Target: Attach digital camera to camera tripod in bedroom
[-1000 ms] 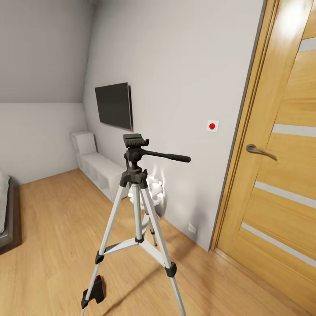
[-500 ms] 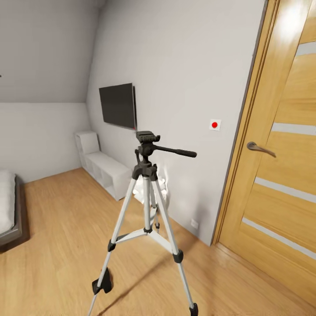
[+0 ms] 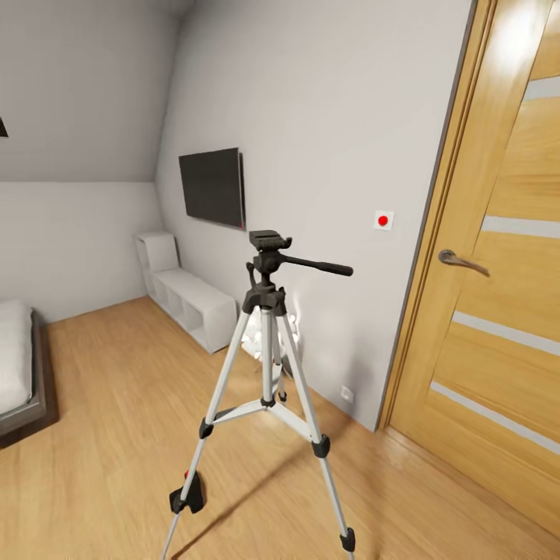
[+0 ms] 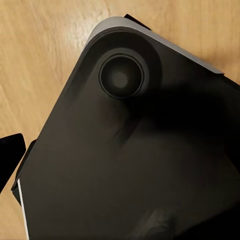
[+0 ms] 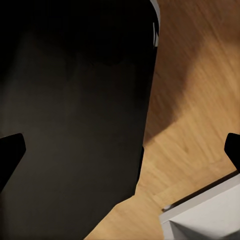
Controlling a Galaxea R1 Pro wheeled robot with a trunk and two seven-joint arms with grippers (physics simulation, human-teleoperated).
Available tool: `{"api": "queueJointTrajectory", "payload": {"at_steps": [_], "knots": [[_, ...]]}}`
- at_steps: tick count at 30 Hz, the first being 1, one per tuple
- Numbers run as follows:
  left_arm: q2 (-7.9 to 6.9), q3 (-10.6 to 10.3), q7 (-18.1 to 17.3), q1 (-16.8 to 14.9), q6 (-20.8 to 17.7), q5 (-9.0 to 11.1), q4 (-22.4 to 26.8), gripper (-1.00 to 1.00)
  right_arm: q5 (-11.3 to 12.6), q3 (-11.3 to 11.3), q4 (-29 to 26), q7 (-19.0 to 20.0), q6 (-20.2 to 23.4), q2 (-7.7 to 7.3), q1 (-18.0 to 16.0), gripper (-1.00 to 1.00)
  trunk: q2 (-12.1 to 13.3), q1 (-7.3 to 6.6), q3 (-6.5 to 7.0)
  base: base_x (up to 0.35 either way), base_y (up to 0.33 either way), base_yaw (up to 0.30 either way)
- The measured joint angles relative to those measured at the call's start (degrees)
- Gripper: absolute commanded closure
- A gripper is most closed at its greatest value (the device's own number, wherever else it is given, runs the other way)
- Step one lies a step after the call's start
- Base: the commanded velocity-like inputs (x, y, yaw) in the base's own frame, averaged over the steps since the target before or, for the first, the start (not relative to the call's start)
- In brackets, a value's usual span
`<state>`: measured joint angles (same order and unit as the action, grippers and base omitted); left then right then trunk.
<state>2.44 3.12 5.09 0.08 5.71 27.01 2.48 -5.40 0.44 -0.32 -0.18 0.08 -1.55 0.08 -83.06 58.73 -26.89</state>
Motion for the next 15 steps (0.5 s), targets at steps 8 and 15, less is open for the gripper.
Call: {"api": "queueJointTrajectory", "payload": {"at_steps": [8, 15], "knots": [[0.0, 0.0, 0.0, 0.0, 0.0, 0.0, 0.0, -1.0, -0.1, 0.0, 0.0, 0.0, 0.1, -0.04, 0.0, -1.0, 0.0, 0.0, 0.0, -0.001, 0.001, 0.239], [0.0, 0.0, 0.0, 0.0, 0.0, -0.1, 0.0, -1.0, -0.1, 0.1, 0.0, -0.1, 0.2, -0.02, 0.0, -1.0, 0.0, 0.0, 0.0, 0.0, 0.0, 0.27]]}}
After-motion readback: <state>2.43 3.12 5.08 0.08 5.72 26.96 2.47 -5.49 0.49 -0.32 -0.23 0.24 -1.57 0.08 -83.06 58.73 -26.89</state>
